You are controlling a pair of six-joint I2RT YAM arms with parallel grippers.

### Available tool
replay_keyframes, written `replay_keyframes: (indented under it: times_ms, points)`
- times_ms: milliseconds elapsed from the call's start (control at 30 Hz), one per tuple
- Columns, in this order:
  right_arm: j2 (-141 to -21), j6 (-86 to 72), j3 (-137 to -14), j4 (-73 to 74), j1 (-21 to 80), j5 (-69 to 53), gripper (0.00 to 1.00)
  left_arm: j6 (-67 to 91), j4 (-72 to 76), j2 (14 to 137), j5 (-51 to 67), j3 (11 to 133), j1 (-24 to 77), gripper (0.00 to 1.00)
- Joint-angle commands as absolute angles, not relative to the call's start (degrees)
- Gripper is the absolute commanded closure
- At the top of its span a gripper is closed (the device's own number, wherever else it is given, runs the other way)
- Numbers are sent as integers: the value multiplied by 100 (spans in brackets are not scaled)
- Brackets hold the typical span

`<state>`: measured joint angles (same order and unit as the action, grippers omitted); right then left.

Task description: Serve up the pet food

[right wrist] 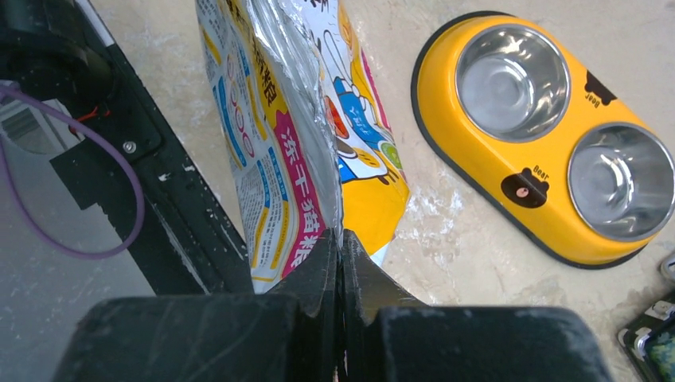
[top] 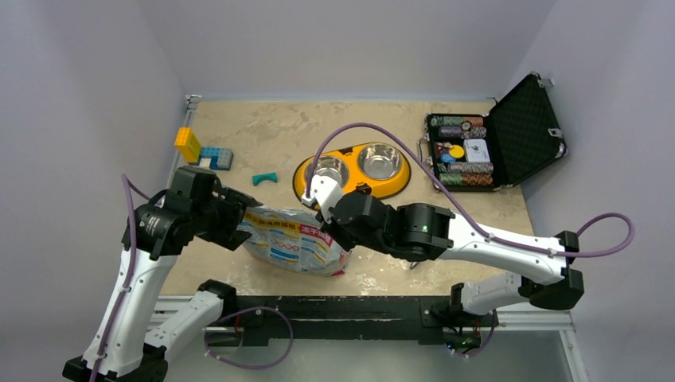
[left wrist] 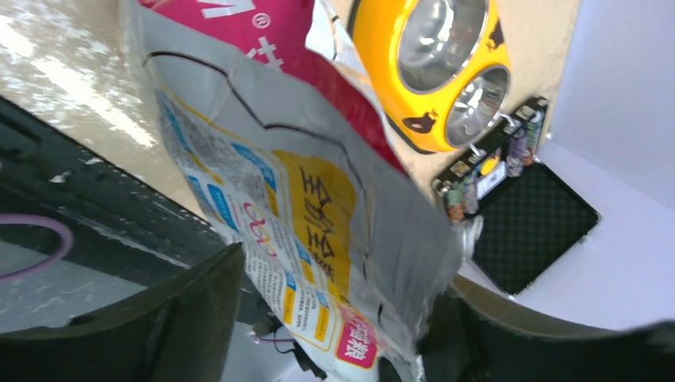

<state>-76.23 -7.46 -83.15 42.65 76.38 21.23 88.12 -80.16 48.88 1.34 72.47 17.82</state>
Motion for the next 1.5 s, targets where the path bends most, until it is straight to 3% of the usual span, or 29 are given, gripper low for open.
replay_keyframes:
  times_ms: [0, 67, 133, 300, 433, 533, 700, 1033, 1467]
  points:
    - [-6957, -925, -8313, 4054, 7559, 2208, 100, 9221, -7091, 4536, 500, 6905, 1793, 28]
    - [-6854, -983, -8267, 4096, 7567, 1966, 100, 9131, -7075, 4577, 430, 6922, 1787, 34]
    - [-6824, -951, -8313, 4148, 7561, 1442, 100, 8984, -7063, 4649, 433, 6930, 1784, 47]
    - [-7491, -1138, -9510, 4775, 7561, 1076, 63, 8579, -6875, 4741, 622, 6865, 1768, 70]
    - [-8194, -1369, -10719, 5118, 7559, 1011, 59, 8247, -6887, 4717, 603, 6975, 1768, 81]
    - [-8368, -1249, -10992, 4780, 7559, 94, 49, 8157, -7020, 4666, 661, 7090, 1714, 91]
    - [-8681, -963, -11097, 4604, 7506, -1065, 42, 8028, -7295, 4628, 621, 7426, 1523, 89]
    - [-8559, -846, -10289, 3823, 7181, -2075, 51, 8456, -7533, 4729, 1289, 7304, 1521, 85]
    - [-8820, -1487, -10442, 4257, 6570, -2188, 46, 8455, -7551, 5049, 1544, 7560, 1521, 91]
